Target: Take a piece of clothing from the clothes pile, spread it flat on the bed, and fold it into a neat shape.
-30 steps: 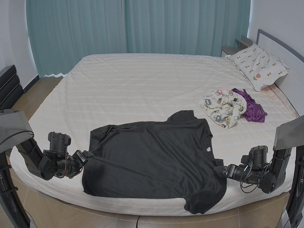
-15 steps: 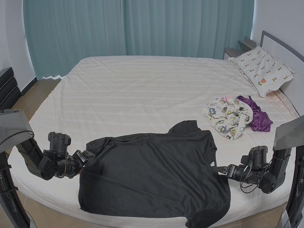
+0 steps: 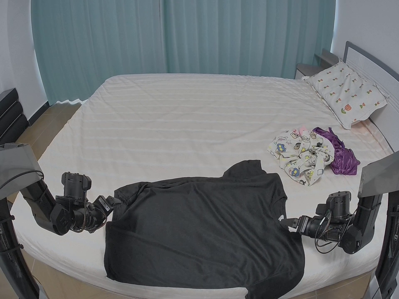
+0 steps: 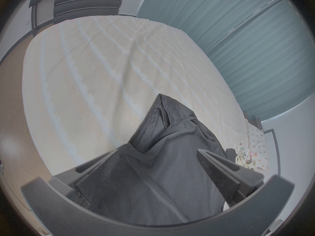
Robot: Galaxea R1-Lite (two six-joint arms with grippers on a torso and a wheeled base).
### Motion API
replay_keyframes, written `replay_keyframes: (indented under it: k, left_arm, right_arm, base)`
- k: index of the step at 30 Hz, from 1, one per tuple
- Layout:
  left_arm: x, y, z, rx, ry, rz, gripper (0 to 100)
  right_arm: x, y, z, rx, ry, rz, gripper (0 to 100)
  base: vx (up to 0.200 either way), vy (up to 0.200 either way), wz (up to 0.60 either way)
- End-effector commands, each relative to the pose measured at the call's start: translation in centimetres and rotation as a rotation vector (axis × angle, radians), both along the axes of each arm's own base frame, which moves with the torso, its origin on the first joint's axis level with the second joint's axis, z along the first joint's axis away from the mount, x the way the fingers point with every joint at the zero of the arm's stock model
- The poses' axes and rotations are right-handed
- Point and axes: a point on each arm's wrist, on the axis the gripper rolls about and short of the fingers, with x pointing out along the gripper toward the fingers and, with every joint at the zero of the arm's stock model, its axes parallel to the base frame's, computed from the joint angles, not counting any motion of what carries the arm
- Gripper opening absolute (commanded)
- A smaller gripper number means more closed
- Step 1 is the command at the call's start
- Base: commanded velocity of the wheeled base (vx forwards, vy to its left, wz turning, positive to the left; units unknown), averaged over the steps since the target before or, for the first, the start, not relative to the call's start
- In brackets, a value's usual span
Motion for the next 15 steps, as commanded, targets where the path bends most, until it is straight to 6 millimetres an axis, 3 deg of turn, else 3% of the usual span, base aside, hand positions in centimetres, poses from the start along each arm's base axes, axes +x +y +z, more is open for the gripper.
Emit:
replay_keyframes:
  k: [1,10,15]
  left_arm:
    - [0.08,0.03,-0.13,0.0,0.001,0.001,100]
    - [-0.04,0.04,-0.22,0.001,0.01,0.002,100]
    - [-0.08,-0.05,-0.09,0.0,0.005,-0.002,100]
  right_arm:
    - [0.01,0.01,-0.11,0.0,0.001,0.001,100]
    - [0.0,0.05,-0.15,0.0,0.003,0.002,100]
    - [0.0,0.05,-0.15,-0.001,0.002,0.001,100]
  base:
    - [0.0,0.2,0.0]
    - [0.0,0.0,0.0]
    - [0.2,0.0,0.0]
